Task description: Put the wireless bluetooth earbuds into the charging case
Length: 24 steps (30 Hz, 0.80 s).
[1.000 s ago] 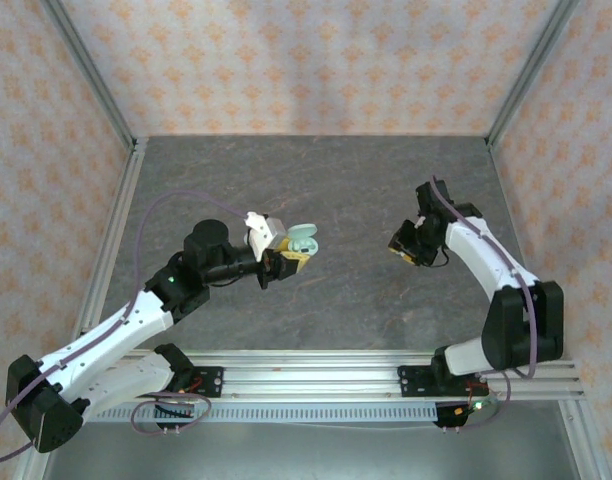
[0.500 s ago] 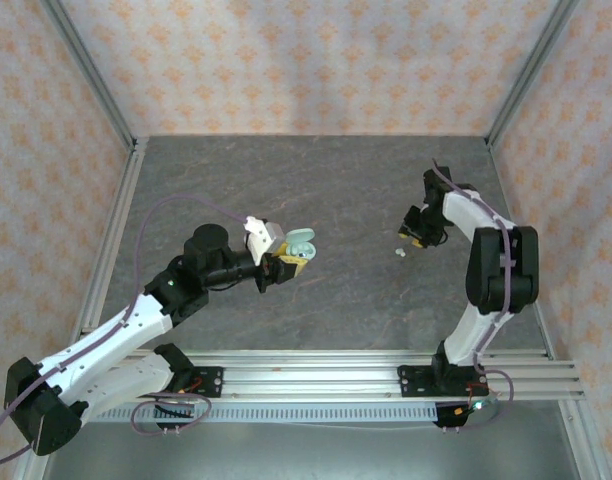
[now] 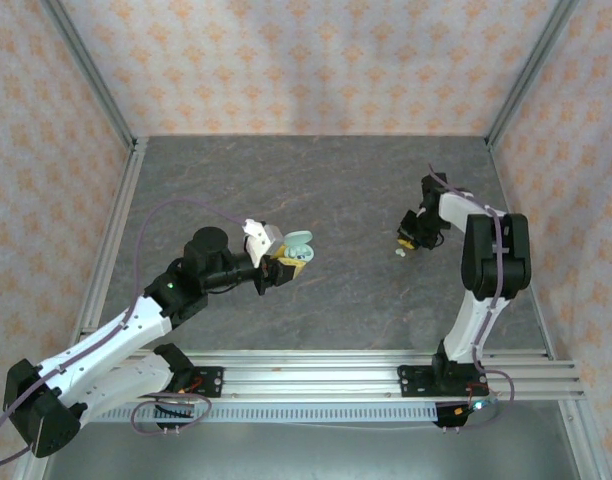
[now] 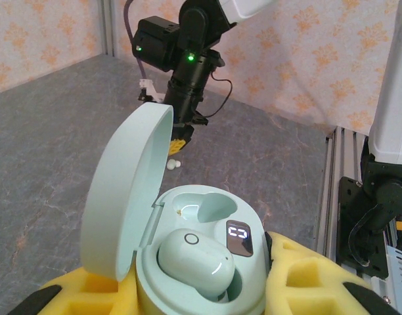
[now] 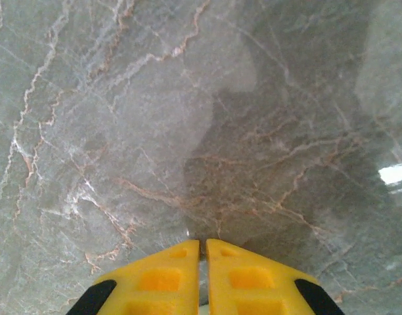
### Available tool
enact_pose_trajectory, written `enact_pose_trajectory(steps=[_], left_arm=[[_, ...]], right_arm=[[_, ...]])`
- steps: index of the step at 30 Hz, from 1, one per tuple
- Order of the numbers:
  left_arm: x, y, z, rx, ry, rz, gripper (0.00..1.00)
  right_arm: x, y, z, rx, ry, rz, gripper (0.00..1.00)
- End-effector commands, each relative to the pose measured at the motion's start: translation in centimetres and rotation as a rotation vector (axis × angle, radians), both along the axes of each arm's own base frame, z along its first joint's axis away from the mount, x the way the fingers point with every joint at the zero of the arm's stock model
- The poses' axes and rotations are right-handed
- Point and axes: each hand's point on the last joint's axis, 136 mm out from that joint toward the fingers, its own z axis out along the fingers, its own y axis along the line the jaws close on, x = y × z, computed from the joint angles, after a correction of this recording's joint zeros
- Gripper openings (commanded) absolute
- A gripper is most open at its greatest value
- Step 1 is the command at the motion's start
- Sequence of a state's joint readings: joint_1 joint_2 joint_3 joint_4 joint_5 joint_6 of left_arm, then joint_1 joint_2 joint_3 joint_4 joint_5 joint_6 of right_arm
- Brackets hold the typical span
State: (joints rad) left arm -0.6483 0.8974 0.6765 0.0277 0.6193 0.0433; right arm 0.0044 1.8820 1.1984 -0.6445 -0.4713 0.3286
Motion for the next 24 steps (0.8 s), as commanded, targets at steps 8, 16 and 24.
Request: enact_pose_trajectory(steps=[8,16,24], left_arm=[[-0.9,0.2,1.9,-0.038,-0.039,-0.006,0.16],[-1.2,0.4,2.2,-0.040,-0.045,-0.003,0.16],[-1.3,0.3,2.2,-0.040,-0.047,-0.006,0.16]], right_arm=[[-6.3,0.5,-0.1,0.020,0.086,-0.029,0.12],[-7.7,1.4,3.0,0.054,0.033,-0.028,0.12],[-7.3,0.2,6.4,-0.043,-0.044,0.063,0.22]])
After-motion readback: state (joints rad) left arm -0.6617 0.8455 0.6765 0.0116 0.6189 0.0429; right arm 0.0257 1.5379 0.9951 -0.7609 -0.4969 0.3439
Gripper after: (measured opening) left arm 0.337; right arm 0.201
